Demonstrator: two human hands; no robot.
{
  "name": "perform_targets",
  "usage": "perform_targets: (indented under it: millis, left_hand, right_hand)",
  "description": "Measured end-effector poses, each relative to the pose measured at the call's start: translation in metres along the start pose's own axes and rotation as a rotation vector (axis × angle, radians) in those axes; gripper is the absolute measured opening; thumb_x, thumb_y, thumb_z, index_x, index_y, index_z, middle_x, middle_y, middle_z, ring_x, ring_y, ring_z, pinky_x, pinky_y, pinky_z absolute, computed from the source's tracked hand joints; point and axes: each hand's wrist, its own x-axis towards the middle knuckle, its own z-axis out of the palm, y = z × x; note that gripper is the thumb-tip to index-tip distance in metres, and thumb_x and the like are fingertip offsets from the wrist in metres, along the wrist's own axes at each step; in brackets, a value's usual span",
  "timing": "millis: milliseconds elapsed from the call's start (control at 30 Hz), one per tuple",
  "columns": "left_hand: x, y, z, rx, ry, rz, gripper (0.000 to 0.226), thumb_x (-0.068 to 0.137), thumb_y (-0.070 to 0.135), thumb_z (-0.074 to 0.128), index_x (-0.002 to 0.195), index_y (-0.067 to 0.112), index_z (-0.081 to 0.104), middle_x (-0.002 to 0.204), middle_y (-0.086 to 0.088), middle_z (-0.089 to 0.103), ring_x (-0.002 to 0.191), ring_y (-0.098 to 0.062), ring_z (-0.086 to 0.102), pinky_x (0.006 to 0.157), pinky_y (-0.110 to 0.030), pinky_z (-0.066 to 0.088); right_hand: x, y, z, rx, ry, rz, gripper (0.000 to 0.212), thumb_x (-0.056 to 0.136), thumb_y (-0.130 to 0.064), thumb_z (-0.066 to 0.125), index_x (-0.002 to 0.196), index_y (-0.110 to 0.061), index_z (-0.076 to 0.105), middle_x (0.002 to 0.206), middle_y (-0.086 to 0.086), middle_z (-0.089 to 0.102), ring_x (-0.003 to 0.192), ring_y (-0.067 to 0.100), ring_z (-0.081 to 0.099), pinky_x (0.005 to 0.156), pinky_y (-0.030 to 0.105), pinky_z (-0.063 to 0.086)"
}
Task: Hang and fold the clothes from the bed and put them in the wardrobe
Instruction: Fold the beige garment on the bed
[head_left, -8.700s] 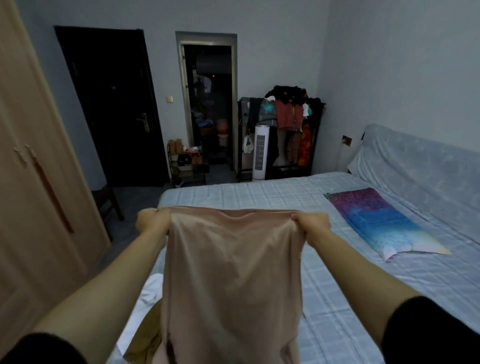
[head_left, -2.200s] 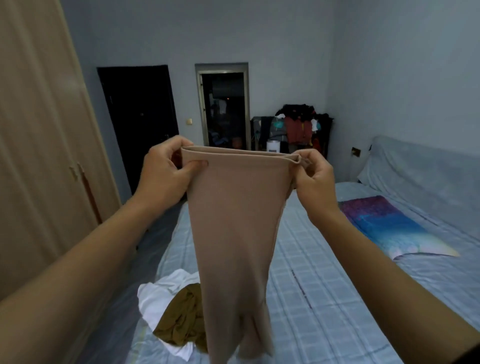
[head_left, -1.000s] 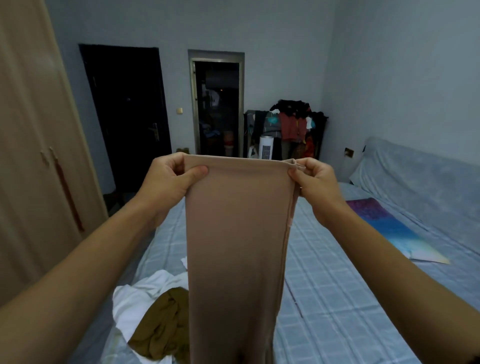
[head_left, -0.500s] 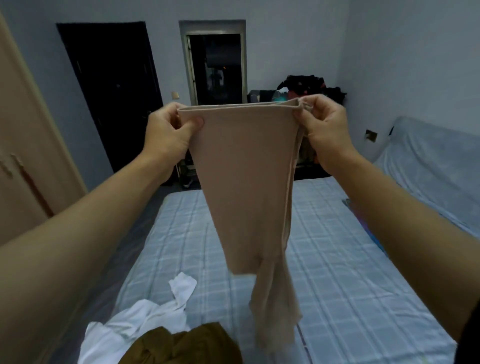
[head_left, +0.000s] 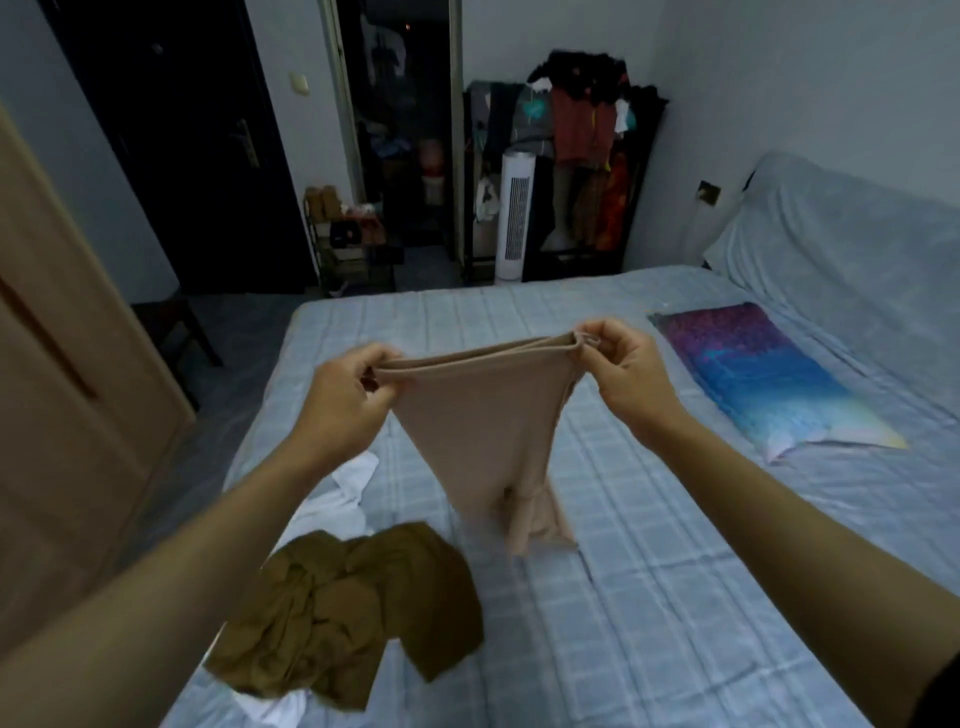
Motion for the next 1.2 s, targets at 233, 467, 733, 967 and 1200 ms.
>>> perform_targets:
  millis: [233,467,733,967,1200]
  left_hand:
    - [-0.186,-0.068,-0.001,0.128,-0.328,0.013,0.035,0.073,-0.007,0.070,0.088,0.024,0.066,0.085,0.016,0.062,0.083,-0.004,0.060,0.070,-0.020,0.046]
    - [-0.350,-0.098,0.021,-0.031,-0.638,-0.082,0.019,0.075,0.006,0.066,0.081,0.023,0.061,0.079,0.014,0.057,0.072,-0.007,0.055,0.062,-0.023,0.042]
    - [-0.464,-0.128,0.072,0.014,-1.090,-0.258,0.023,0.073,0.012,0.065,0.083,0.030,0.056,0.084,0.019,0.054,0.076,0.001,0.051,0.068,-0.020,0.044]
    - [-0.448,-0.137,0.102,0.107,-1.050,-0.335,0.023,0.089,0.039,0.068,0.108,0.027,0.065,0.100,0.015,0.063,0.092,0.001,0.057,0.084,-0.022,0.047]
    - [-0.364,-0.152,0.144,0.136,-0.746,-0.393,0.011,0.092,0.030,0.067,0.102,0.027,0.065,0.097,0.014,0.064,0.092,-0.001,0.059,0.077,-0.014,0.044]
  right_hand:
    - [-0.191,0.064,0.055,-0.082,-0.175,0.147,0.015,0.095,-0.010,0.058,0.089,-0.020,0.066,0.078,-0.001,0.066,0.071,0.014,0.063,0.066,0.028,0.049]
    - [-0.354,0.114,0.090,-0.153,-0.365,0.291,0.017,0.097,0.001,0.053,0.093,-0.012,0.063,0.081,0.003,0.065,0.072,0.022,0.065,0.067,0.034,0.053]
    - [-0.460,0.173,0.092,-0.217,-0.835,0.438,0.005,0.095,-0.019,0.059,0.093,-0.024,0.060,0.087,-0.012,0.064,0.082,0.009,0.062,0.077,0.031,0.051]
    - [-0.439,0.197,0.095,-0.200,-0.677,0.549,0.027,0.090,-0.048,0.058,0.105,-0.027,0.065,0.097,-0.013,0.071,0.096,0.006,0.066,0.086,0.026,0.051]
    - [-0.362,0.240,0.082,-0.218,-0.409,0.556,0.014,0.098,-0.023,0.059,0.110,-0.025,0.065,0.103,-0.016,0.069,0.098,-0.001,0.063,0.082,0.014,0.050]
